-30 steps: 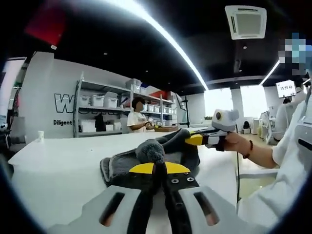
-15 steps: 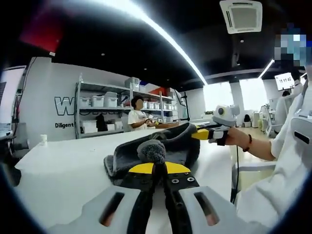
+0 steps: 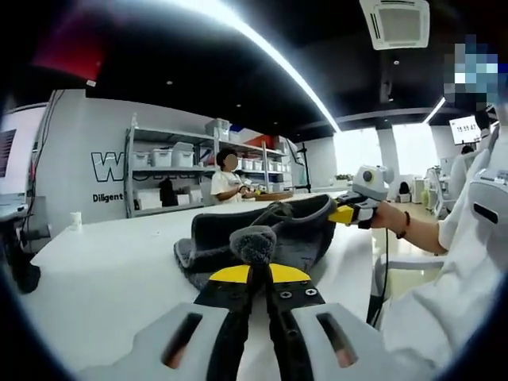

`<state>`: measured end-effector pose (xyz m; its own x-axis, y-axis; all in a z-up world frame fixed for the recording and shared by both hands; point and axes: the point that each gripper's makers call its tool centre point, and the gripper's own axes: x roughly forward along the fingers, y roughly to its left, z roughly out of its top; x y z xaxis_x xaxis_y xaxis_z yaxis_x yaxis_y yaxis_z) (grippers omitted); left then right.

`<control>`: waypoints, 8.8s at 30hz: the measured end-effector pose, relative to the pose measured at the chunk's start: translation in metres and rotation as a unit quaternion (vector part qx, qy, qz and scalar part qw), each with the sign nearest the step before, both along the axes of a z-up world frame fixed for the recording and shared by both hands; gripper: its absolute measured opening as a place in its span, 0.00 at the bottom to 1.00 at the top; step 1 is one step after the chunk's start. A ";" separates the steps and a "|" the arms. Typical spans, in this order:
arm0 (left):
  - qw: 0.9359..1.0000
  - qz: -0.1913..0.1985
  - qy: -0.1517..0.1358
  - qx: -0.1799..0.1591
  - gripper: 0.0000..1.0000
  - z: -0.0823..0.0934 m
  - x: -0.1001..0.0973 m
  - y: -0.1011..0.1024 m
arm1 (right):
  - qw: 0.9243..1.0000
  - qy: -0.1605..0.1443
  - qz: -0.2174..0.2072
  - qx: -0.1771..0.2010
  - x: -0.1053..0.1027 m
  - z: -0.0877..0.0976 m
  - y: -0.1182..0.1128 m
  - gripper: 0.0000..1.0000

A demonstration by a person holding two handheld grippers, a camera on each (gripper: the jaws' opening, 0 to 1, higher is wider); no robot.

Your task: Open the folded towel by lifting each exposed corner and separating the folded layers until the towel lies flat within the target outline without major curled edges

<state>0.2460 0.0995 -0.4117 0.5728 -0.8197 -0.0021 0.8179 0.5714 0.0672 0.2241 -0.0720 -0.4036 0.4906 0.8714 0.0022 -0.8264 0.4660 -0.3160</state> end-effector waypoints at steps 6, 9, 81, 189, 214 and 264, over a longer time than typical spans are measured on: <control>1.000 -0.006 0.005 0.009 0.04 -0.006 -0.005 -0.003 | 1.000 0.004 0.025 -0.017 -0.016 -0.012 -0.002 0.00; 1.000 -0.011 0.005 0.011 0.04 -0.007 -0.008 -0.007 | 0.999 0.005 0.028 -0.026 -0.020 -0.016 -0.005 0.00; 0.999 -0.031 -0.010 -0.005 0.09 0.007 -0.031 -0.038 | 0.999 -0.005 0.014 -0.032 -0.038 -0.012 -0.015 0.06; 0.995 0.044 0.084 -0.033 0.33 0.010 0.086 -0.047 | 0.996 0.025 -0.088 -0.024 0.037 0.020 0.011 0.36; 0.989 0.077 0.119 -0.031 0.32 -0.005 0.126 -0.051 | 0.990 0.073 -0.120 -0.024 0.063 0.006 0.012 0.37; 0.973 0.132 0.190 -0.008 0.31 -0.046 0.171 -0.056 | 0.968 0.179 -0.177 -0.013 0.107 -0.025 0.014 0.38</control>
<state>0.4174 0.0431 -0.4576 0.7238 -0.6457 -0.2433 0.6061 0.7635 -0.2231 0.3308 -0.0584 -0.4288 0.7232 0.6467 -0.2423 -0.6756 0.7352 -0.0545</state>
